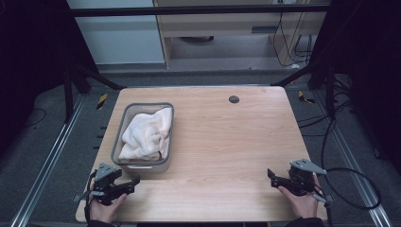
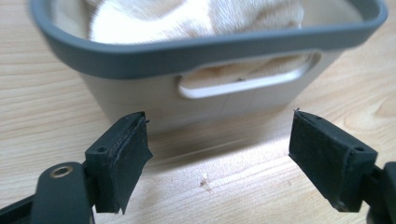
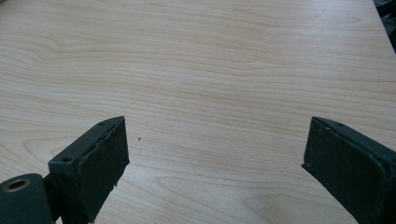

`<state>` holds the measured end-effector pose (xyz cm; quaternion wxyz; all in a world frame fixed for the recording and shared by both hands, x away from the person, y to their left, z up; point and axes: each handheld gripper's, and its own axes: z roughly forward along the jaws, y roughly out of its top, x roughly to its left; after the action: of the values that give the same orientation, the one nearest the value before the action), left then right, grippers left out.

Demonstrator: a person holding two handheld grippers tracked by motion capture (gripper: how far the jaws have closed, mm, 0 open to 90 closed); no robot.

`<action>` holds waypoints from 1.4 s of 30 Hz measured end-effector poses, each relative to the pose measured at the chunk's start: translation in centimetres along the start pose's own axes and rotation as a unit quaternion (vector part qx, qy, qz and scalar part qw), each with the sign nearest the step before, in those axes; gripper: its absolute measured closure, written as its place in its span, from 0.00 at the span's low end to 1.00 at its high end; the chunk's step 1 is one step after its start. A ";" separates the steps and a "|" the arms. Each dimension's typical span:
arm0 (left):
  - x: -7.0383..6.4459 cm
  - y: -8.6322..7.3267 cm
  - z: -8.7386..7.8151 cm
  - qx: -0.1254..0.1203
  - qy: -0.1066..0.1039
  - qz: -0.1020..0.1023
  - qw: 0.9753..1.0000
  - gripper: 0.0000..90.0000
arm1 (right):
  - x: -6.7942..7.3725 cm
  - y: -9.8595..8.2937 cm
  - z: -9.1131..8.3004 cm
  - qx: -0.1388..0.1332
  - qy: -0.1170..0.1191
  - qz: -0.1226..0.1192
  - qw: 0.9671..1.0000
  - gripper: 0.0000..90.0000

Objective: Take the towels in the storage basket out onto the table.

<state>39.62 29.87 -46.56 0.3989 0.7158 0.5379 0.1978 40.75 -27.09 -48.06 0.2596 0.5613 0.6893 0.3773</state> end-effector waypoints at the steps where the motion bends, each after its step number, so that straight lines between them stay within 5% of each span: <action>1: 0.1 0.1 -0.1 -0.002 -0.005 -0.005 1.000 0.21 | 0.0 0.0 0.1 -0.001 -0.004 -0.002 1.000 0.06; 9: -0.1 0.7 -0.9 -0.018 -0.011 -0.004 1.000 0.20 | -0.4 0.1 -0.1 -0.005 -0.017 0.006 1.000 0.04; 20: -0.1 1.6 -2.2 -0.049 -0.019 -0.006 0.999 0.21 | -0.4 0.0 -0.2 -0.015 -0.014 -0.002 1.000 0.14; 42: -0.3 3.4 -3.4 -0.067 -0.028 0.003 0.997 0.21 | -0.1 -0.3 0.4 0.009 -0.005 -0.019 1.000 0.13</action>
<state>39.20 30.49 -41.83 0.4603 0.6947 0.5096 0.2143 40.94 -27.09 -48.56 0.2652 0.5525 0.7019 0.3629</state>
